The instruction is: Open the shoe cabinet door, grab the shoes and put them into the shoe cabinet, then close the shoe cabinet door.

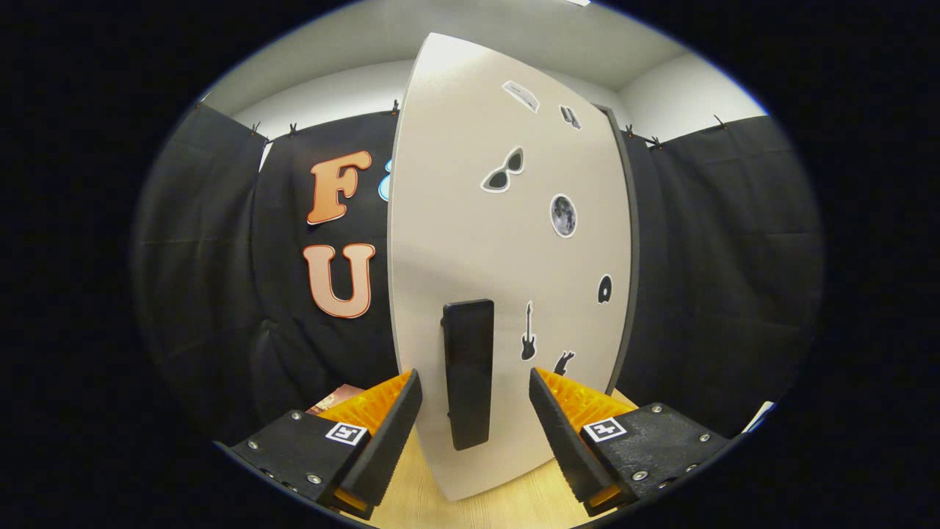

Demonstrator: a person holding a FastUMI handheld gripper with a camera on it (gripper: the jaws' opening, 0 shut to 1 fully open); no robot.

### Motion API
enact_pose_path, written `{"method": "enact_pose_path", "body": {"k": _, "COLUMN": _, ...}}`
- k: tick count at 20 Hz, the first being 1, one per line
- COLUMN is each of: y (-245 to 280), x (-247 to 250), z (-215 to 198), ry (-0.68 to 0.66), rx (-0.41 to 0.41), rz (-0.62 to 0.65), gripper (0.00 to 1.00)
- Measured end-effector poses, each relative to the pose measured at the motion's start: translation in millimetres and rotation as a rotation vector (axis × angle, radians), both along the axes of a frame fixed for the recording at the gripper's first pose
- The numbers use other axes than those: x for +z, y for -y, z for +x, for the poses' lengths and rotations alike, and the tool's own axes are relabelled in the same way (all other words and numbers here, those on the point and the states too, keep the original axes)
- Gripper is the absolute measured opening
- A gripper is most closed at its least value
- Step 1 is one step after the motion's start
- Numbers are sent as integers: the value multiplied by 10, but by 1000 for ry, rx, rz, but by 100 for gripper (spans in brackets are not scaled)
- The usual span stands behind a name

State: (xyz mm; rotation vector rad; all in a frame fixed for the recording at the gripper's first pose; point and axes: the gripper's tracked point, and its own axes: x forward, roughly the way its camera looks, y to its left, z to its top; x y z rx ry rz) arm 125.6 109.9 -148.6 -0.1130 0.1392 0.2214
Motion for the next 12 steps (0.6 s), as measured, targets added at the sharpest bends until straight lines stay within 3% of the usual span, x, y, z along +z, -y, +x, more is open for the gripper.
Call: {"method": "enact_pose_path", "body": {"k": 12, "y": -347, "x": -122, "z": 584, "ry": -43, "rx": 61, "rz": 72, "gripper": 90}}
